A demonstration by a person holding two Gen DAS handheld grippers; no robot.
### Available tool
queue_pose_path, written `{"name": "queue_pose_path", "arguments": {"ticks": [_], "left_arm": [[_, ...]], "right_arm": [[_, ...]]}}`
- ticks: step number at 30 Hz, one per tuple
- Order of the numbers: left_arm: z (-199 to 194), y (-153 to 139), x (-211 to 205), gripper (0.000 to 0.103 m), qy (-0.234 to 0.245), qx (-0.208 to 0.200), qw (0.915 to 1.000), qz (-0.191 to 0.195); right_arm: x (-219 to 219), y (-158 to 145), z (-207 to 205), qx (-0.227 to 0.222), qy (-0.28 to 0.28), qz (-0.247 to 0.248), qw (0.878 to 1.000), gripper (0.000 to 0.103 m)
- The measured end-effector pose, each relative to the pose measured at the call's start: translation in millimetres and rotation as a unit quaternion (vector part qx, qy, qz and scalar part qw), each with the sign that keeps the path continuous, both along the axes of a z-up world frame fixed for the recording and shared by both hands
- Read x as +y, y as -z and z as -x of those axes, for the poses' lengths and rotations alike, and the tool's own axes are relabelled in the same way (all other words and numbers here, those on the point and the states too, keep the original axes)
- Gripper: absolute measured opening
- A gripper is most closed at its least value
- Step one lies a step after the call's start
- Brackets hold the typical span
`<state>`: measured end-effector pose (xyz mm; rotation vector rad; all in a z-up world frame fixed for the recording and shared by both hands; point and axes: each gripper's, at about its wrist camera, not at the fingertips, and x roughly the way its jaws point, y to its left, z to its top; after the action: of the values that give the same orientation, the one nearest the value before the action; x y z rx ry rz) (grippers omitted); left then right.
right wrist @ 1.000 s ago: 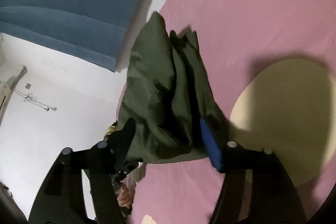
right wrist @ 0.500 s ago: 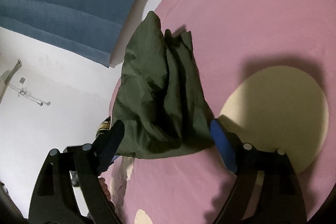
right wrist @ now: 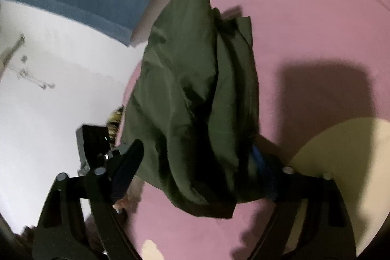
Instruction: Fold small clothes
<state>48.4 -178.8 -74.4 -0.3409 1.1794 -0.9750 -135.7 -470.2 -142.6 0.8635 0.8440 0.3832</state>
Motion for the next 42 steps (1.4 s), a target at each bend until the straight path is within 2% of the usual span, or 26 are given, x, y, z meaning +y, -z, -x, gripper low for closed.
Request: {"name": "queue_pose_path", "arguments": {"ticks": [1,3,6,10,20,23,25,27,30,33,37,42], "left_arm": [[-1,6,-2,0.082,0.0,0.012,0.9999,0.003],[0,7,-5,0.075,-0.001,0.004,0.9999,-0.009],[8,2,-9,0.068,0.0,-0.033,0.9989,-0.034],[11,3,-13,0.064,0.0,-0.052,0.9974,-0.05],[9,3,-10,0.064,0.004,-0.06,0.9972,-0.044],[7,3,0,0.069,0.005,-0.051,0.9984,-0.025],[6,5,9,0.073,-0.002,-0.033,0.9994,-0.003],[6,3,14,0.076,-0.002,-0.021,0.9998,0.002],[10,-9,29,0.081,0.007,-0.027,0.9996,0.007],[6,-27,45,0.085,-0.002,-0.051,0.9986,0.01],[-16,-37,50,0.086,-0.012,-0.07,0.9974,0.01],[-50,-22,28,0.086,-0.001,-0.046,0.9989,0.002]], "right_arm": [[2,0,-1,0.004,-0.003,0.017,1.0,0.056],[2,4,-3,0.008,-0.007,0.024,1.0,0.041],[-4,10,-2,0.008,-0.007,0.013,1.0,0.032],[-6,16,-4,0.002,-0.008,0.0,1.0,0.029],[-5,16,-4,-0.007,-0.012,-0.014,1.0,0.029],[-6,17,-5,-0.011,-0.012,-0.022,1.0,0.034],[-14,18,1,-0.017,-0.012,-0.035,0.999,0.043],[-16,14,5,-0.026,-0.016,-0.049,0.998,0.065],[-22,2,13,-0.039,-0.018,-0.051,0.998,0.082],[-33,-9,15,-0.05,-0.011,-0.032,0.998,0.084],[-54,-9,-4,-0.049,0.013,-0.048,0.998,0.085],[-62,-5,-47,-0.046,0.004,-0.064,0.997,0.085]]}}
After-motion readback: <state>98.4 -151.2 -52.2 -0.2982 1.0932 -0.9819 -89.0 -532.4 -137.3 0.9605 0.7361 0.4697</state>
